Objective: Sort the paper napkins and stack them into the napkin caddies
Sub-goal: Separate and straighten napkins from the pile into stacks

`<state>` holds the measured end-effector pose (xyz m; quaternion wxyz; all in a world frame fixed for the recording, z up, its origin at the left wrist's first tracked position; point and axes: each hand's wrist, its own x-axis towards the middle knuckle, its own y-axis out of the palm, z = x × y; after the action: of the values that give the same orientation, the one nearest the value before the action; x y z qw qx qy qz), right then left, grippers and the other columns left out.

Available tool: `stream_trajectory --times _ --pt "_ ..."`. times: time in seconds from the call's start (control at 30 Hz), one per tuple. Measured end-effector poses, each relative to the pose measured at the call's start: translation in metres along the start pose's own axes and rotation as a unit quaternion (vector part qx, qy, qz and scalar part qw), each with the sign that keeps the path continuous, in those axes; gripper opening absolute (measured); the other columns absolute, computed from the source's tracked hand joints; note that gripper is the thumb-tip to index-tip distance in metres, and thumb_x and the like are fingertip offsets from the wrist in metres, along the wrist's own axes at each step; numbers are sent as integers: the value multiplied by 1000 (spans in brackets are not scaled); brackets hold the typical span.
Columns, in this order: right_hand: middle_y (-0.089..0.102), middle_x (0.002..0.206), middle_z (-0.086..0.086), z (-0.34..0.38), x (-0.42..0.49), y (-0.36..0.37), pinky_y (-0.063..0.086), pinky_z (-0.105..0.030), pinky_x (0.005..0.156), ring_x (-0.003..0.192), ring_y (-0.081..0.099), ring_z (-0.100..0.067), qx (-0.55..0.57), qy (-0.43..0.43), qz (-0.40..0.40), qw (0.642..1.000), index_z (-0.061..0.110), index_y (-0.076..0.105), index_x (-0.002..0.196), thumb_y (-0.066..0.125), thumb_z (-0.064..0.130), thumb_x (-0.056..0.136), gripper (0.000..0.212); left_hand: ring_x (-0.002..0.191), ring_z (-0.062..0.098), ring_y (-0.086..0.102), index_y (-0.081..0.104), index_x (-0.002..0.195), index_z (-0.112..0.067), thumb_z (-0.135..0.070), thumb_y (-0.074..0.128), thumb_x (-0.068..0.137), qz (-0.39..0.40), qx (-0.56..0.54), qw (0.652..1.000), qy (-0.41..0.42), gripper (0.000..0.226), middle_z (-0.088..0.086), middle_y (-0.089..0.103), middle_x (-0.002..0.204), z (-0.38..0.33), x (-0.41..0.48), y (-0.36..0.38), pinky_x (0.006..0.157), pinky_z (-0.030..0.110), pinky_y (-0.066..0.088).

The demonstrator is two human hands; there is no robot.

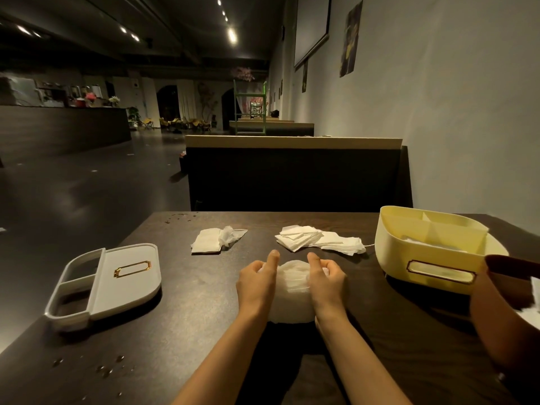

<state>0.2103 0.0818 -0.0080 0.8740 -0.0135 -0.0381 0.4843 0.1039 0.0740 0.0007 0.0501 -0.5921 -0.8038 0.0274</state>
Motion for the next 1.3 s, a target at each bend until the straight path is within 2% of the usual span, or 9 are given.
stream_trajectory --times 0.27,0.4,0.5,0.57,0.67,0.77,0.9,1.13,1.3 --pt "50 54 0 1 3 -1 37 -29 53 57 46 -16 -46 -35 -19 998 14 48 53 55 31 90 41 90 21 62 67 85 -19 -17 47 91 68 -43 996 -40 21 3 66 91 -1 6 -4 86 40 55" --pt "51 54 0 1 5 1 35 -26 51 56 47 -17 -63 -75 -61 993 14 46 53 49 32 95 46 90 18 63 67 90 -19 -38 44 97 137 -46 989 -21 31 3 67 95 -6 2 -12 81 34 51" --pt "53 56 -1 2 7 0 34 -27 51 59 49 -18 -79 -98 -78 989 12 49 56 44 35 97 48 95 9 61 58 99 -31 -54 64 78 249 30 968 34 32 -4 63 106 -2 -2 -27 84 28 53" --pt "55 59 -3 1 7 0 36 -29 56 63 52 -21 -79 -106 -67 989 9 54 61 43 38 97 48 96 9 63 52 110 -29 -39 80 69 300 61 950 64 51 -3 62 108 5 -4 -35 84 28 55" --pt "57 64 -2 0 8 -8 41 -31 61 69 54 -22 -64 -102 13 993 10 54 67 47 46 93 46 97 12 63 55 109 -25 -15 80 71 273 99 950 112 46 0 64 106 10 -2 -36 85 35 55" --pt "63 96 -5 1 10 -33 50 -32 73 90 60 -21 -12 -44 208 977 18 57 99 56 55 73 45 95 16 64 59 105 -18 -16 78 70 246 92 957 123 40 2 67 101 11 0 -35 85 39 55" --pt "52 122 -1 -2 12 -61 52 -27 86 110 56 -16 -68 -48 380 921 32 35 131 70 22 65 76 94 17 65 58 108 -12 -8 78 71 253 62 958 118 42 4 68 101 10 0 -35 83 40 56" --pt "60 114 -7 4 10 -60 54 -24 75 101 60 -16 -18 -61 300 952 20 54 114 58 -3 82 40 98 22 64 59 102 -19 -20 72 61 258 59 956 128 43 7 66 102 5 -1 -31 86 43 55" --pt "63 102 -7 1 4 -36 54 -39 78 95 61 -24 20 11 163 986 20 58 104 62 49 72 44 90 3 62 52 94 -34 -39 71 72 215 28 971 102 29 -10 63 99 9 -11 -14 83 30 56"
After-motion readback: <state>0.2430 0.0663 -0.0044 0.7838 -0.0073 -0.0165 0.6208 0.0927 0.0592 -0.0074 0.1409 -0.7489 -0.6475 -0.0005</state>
